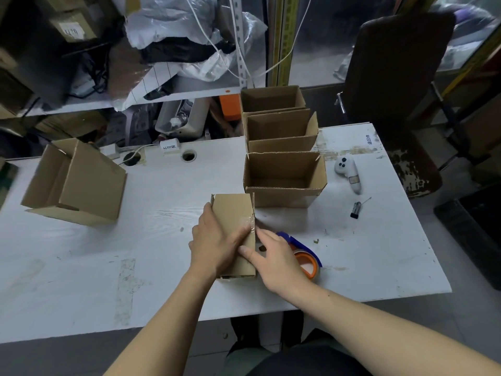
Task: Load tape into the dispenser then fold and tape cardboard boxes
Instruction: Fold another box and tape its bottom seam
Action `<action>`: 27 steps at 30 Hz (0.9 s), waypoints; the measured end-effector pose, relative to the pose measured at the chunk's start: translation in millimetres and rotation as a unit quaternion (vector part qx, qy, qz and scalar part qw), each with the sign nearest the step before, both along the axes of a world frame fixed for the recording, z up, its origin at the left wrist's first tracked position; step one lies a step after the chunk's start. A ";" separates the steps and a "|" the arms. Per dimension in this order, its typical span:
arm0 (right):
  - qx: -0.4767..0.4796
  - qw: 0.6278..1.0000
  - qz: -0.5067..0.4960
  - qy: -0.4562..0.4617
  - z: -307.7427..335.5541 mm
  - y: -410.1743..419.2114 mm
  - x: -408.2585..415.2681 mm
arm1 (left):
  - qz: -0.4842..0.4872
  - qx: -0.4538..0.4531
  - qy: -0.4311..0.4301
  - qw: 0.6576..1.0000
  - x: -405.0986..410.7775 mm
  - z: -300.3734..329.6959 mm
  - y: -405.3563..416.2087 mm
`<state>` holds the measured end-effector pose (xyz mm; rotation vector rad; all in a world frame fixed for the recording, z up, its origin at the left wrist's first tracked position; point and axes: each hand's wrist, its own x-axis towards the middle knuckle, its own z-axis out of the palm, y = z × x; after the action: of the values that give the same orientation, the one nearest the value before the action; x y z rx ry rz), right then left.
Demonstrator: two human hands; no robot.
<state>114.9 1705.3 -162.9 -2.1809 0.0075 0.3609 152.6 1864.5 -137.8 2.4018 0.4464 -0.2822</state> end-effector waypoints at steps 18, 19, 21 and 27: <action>-0.339 0.929 0.072 0.130 -66.6 -106.1 28.4 | 0.013 -0.024 -0.009 1.000 -5.9 16.3 6.5; -0.295 0.944 0.046 0.138 -61.7 -106.6 28.8 | 0.006 -0.015 -0.032 0.999 -8.0 18.6 6.4; -0.177 0.974 0.000 0.140 -45.9 -108.3 27.8 | -0.007 -0.016 -0.090 0.996 -14.0 28.2 3.7; 0.058 0.996 -0.003 -0.075 43.4 -113.3 13.7 | 0.003 -0.108 -0.150 0.983 -32.2 79.4 -22.0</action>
<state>128.5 1592.0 -119.5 -2.0875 -0.0877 0.1887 120.4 1842.5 -58.4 2.1815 0.2688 0.0361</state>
